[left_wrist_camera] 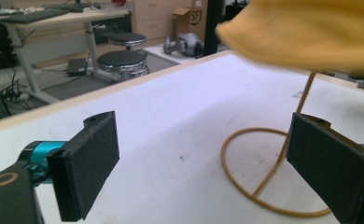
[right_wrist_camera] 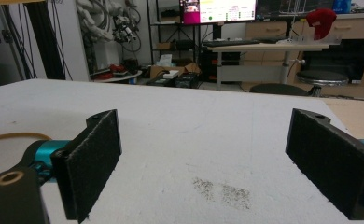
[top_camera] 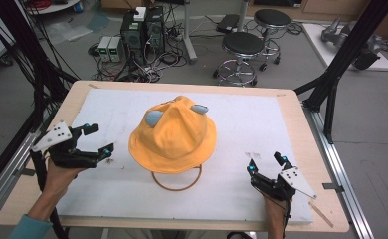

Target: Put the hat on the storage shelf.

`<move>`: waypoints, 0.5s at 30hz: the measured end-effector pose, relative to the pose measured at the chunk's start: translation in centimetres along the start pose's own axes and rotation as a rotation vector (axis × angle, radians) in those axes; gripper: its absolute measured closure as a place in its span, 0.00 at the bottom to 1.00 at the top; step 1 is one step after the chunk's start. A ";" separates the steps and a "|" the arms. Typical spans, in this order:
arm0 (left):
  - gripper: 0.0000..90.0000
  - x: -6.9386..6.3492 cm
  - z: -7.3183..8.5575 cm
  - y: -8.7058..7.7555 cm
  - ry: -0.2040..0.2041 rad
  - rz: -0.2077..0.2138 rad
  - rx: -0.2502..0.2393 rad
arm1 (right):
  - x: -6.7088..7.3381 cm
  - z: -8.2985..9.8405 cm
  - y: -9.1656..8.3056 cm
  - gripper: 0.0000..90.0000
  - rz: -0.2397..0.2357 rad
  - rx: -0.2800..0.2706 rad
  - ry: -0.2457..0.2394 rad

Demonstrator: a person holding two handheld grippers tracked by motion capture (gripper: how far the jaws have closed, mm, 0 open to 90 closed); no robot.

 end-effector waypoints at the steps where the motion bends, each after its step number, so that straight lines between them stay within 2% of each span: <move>1: 0.11 0.1 0.8 0.1 -0.003 -0.011 0.006 | 0.0 0.0 0.0 0.10 0.001 -0.003 -0.001; 5: 0.11 0.4 3.6 0.5 -0.004 -0.049 0.011 | 0.0 0.0 0.0 0.10 0.002 -0.004 -0.003; 9: 0.11 0.5 5.3 0.4 0.003 -0.072 -0.029 | 0.0 0.0 0.0 0.10 0.003 -0.005 -0.008; 15: 0.11 0.2 7.1 0.7 0.039 -0.106 -0.054 | 0.0 0.0 0.0 0.10 0.004 -0.005 -0.009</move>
Point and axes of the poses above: each handheld gripper's, and its own axes: y roughly forward along the jaws, z roughly out of its underside, x roughly to its left, the point moved 1 cm from there along y, roughly forward along the jaws, and after that the axes turned 11 degrees about z, right-handed, at the moved point
